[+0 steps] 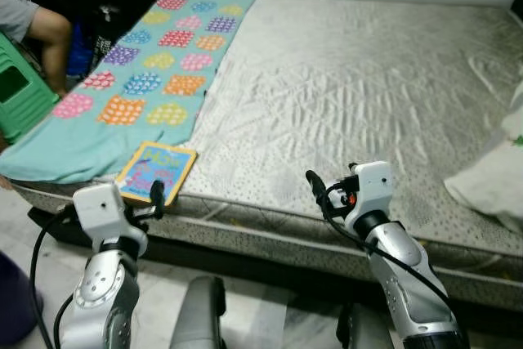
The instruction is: Clean up the room
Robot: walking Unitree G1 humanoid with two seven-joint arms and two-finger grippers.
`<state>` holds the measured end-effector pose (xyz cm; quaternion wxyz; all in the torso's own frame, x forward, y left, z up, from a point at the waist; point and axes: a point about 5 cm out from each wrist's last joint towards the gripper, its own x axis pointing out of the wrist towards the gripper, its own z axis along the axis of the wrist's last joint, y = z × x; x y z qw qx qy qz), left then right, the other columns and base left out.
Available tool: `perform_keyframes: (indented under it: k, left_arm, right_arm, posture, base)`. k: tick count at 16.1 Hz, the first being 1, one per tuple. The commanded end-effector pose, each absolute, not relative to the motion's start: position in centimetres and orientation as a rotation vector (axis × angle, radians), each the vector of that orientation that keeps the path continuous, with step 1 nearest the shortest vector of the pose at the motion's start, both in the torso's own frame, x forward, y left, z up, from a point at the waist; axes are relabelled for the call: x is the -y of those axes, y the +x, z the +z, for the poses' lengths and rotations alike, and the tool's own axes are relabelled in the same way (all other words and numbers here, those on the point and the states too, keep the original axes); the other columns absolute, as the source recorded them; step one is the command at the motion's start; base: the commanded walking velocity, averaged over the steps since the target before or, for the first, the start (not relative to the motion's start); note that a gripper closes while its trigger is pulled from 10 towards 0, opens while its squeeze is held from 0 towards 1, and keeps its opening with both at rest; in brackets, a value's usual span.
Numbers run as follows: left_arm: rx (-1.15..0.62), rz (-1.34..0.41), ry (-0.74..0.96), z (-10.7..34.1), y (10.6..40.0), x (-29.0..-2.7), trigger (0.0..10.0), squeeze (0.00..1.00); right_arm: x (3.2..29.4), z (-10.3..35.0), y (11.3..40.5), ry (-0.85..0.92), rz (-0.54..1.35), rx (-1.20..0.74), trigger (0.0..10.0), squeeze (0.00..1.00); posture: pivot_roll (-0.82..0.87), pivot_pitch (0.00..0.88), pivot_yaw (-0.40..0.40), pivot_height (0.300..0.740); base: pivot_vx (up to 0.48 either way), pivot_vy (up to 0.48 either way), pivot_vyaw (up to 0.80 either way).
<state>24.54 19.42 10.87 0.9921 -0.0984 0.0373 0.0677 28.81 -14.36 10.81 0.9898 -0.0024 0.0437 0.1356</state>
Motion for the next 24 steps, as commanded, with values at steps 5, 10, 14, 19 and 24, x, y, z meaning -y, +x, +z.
perform_keyframes:
  k: [5,10,14,19,24]
  left_arm:
    - [-0.076,0.119,-0.200,11.06,24.46,-19.38,10.0,0.00]
    - [-0.066,0.099,-0.204,11.18,24.48,-19.10,10.0,0.00]
    - [-0.067,0.093,-0.206,11.15,24.49,-19.04,10.0,0.00]
    - [-0.076,0.104,-0.204,11.02,24.48,-19.15,10.0,0.00]
    - [-0.085,0.108,-0.205,10.96,24.55,-19.12,10.0,0.00]
  right_arm:
    - [14.65,10.79,28.86,0.001,0.259,-0.089,10.0,0.00]
    - [14.74,10.93,28.98,-0.011,0.257,-0.078,10.0,0.00]
    - [14.83,10.96,29.05,-0.012,0.253,-0.075,10.0,0.00]
    - [14.91,10.88,29.02,-0.011,0.246,-0.076,10.0,0.00]
    - [14.99,10.71,29.00,-0.013,0.246,-0.084,10.0,0.00]
  posture:
    - [-0.07,0.057,0.033,0.580]
    - [-0.08,0.048,0.031,0.580]
    - [-0.08,0.045,0.031,0.580]
    - [-0.08,0.050,0.031,0.580]
    - [-0.08,0.054,0.033,0.580]
  base:
    - [0.000,0.000,0.00]
    - [0.180,0.000,0.00]
    - [0.346,0.000,0.00]
    - [0.198,0.000,0.00]
    - [0.000,0.000,0.00]
